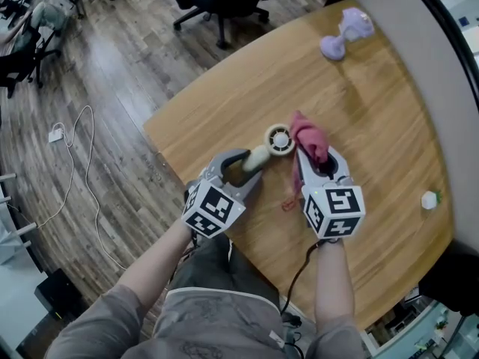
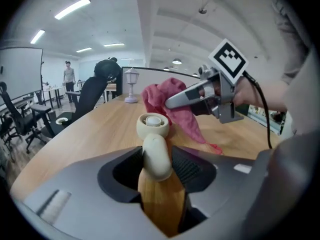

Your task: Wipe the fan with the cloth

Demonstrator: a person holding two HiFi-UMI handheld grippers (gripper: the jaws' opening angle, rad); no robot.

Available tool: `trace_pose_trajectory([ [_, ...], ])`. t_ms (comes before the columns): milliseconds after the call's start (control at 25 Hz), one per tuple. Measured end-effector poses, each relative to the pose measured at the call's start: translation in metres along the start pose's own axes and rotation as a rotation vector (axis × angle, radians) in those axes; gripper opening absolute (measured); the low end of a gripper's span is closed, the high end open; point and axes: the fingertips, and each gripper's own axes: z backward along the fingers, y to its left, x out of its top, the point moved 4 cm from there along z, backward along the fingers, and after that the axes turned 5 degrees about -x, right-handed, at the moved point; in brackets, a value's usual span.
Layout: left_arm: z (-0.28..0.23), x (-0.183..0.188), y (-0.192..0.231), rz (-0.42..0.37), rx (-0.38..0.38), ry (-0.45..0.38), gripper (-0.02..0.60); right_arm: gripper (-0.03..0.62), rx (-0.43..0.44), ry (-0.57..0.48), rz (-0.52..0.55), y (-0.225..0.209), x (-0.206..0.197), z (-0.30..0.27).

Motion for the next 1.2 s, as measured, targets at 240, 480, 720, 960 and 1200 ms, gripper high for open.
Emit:
trace_pose_trajectory([
  [240, 0.001, -0.002, -0.004, -0.050, -0.035, 0.001, 0.178, 0.115, 0.012, 0.072, 0.067, 0.015, -0.008, -0.012],
  [480, 0.000, -0.003, -0.006, -0.077, -0.021, 0.008, 0.178, 0.115, 0.100, 0.116, 0.167, 0.049, -0.012, -0.014],
  [720, -0.002, -0.003, -0.006, -0.078, -0.017, 0.014, 0.175, 0.115, 0.331, 0.167, 0.236, 0.097, -0.022, -0.012],
  [960, -0.002, -0.004, -0.009, -0.115, -0.027, 0.014, 0.176, 0.112, 0.438, 0.242, 0.314, 0.099, -0.023, -0.008],
  [1200, -0.001, -0.004, -0.008, -0.101, -0.041, 0.018, 0.176, 0.112, 0.378, 0.304, 0.383, 0.068, -0.027, -0.001],
])
